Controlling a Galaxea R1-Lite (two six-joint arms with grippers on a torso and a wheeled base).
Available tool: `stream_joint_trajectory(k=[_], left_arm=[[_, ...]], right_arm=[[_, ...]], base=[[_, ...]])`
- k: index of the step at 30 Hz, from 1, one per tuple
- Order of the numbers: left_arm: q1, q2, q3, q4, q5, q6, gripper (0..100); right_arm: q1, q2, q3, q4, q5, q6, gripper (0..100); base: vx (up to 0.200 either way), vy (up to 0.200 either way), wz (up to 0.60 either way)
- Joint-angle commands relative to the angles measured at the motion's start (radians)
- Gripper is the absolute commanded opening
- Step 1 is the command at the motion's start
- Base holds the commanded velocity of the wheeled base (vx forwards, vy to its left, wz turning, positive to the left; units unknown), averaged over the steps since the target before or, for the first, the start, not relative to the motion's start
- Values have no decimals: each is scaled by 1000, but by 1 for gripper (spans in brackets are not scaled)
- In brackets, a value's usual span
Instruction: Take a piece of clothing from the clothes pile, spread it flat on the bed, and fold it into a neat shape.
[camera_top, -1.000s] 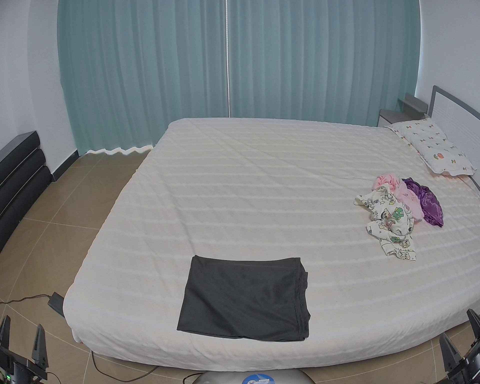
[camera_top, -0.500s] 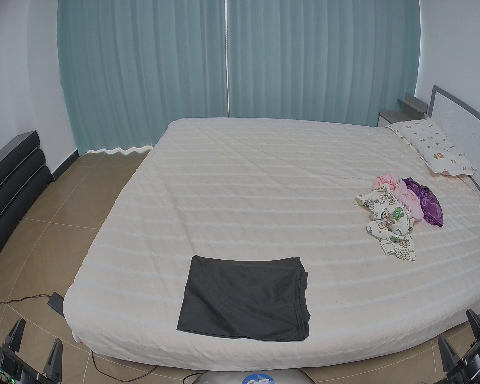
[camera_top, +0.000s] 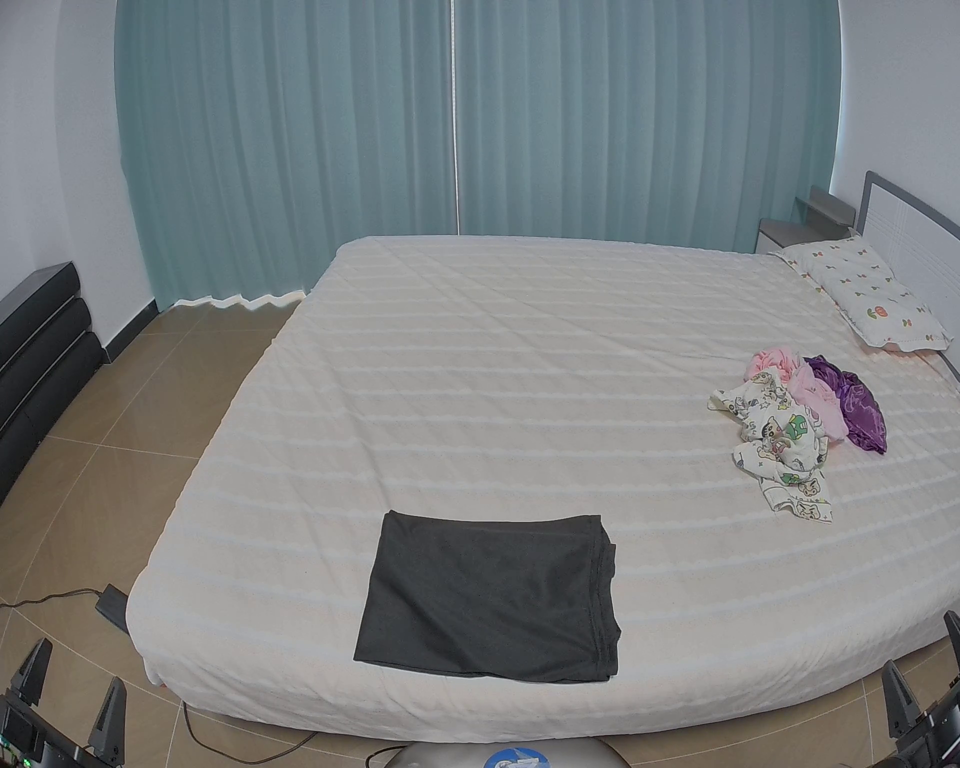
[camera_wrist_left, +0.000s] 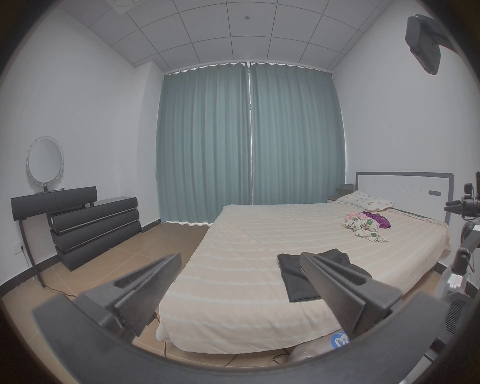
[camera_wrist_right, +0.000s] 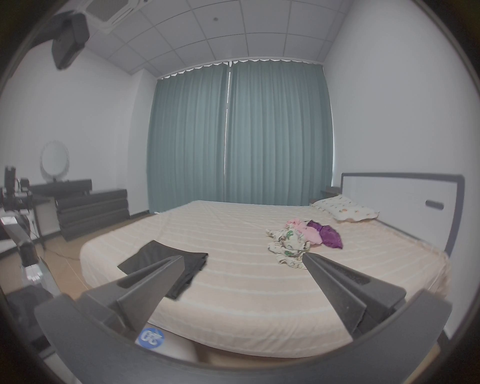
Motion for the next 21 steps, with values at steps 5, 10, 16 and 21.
stream_joint_trajectory(k=[5,10,16,21], left_arm=[[1,-7,15,0,0,0,100],[0,-7,15,0,0,0,100],[1,-7,15,0,0,-2,100],[1,-7,15,0,0,0,100]], right_arm=[[-3,-9,-1,14,-41,73,100],[-3,-10,-1,2,-91,107,100],[0,-12,28,-136,-61,64,100],[-1,-12,28,-95,-58,47,100]], base=[[0,0,0],[0,0,0],[0,0,0],[0,0,0]])
